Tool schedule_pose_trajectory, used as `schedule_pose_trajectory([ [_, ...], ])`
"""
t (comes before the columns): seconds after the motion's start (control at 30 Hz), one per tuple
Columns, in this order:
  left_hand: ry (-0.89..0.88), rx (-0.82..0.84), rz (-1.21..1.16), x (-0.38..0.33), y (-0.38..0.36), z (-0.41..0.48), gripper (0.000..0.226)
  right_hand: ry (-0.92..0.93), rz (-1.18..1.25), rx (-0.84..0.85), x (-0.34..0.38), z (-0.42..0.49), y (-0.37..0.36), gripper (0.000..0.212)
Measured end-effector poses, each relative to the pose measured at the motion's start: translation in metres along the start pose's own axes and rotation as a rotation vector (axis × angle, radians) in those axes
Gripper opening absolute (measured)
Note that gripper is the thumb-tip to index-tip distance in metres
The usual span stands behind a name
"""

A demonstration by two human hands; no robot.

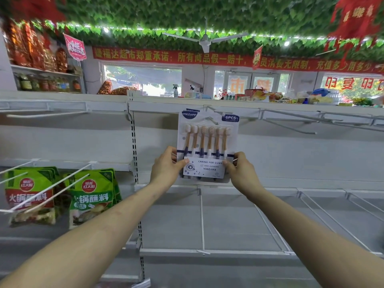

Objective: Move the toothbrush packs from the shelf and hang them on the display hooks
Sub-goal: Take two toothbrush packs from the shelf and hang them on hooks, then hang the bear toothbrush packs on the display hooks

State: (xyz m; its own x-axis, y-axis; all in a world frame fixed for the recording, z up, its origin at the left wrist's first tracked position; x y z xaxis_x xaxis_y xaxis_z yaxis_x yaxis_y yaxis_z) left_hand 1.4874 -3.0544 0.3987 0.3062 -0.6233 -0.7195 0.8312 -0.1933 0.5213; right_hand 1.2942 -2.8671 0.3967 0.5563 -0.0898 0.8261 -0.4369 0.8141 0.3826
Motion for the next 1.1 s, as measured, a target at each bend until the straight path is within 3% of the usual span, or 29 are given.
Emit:
schedule_pose_trajectory([
  [0.37, 0.038, 0.056, 0.015, 0.008, -0.003, -0.007, 0.048, -0.08, -0.11, -0.03, -0.023, -0.014, 0.013, 0.045],
  [0.5, 0.023, -0.034, 0.201, 0.005, 0.012, -0.029, 0.055, -0.068, -0.198, -0.039, -0.022, -0.027, 0.029, 0.049],
  [0.6, -0.12, -0.099, 0.293, -0.024, 0.018, -0.059, 0.039, -0.024, -0.305, -0.034, -0.016, -0.046, 0.04, 0.047],
  [0.67, -0.273, -0.042, 0.32, -0.053, 0.003, -0.082, 0.033, 0.033, -0.438, -0.039, -0.01, -0.063, 0.049, 0.045],
  [0.8, -0.514, 0.135, 0.423, -0.106, -0.06, -0.126, 0.051, 0.114, -0.777, -0.113, 0.0, -0.117, 0.081, 0.042],
  [1.1, -0.855, 0.377, 0.198, -0.25, -0.222, -0.291, 0.062, -0.118, -1.082, -0.351, -0.061, -0.276, 0.247, 0.054],
])
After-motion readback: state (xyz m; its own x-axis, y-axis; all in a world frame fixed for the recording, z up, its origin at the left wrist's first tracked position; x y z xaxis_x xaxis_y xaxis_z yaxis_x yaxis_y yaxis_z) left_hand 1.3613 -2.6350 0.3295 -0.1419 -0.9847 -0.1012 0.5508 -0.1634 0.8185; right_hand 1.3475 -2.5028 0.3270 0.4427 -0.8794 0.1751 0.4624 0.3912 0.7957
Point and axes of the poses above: each hand's wrist, its own z-axis towards the middle knuckle, its own y-axis out of the back of the hand, x = y × z, the point moved 10 cm from there along z, towards the middle knuckle, and after that the axes turned 7 degrees about z, right-handed, at the moved point
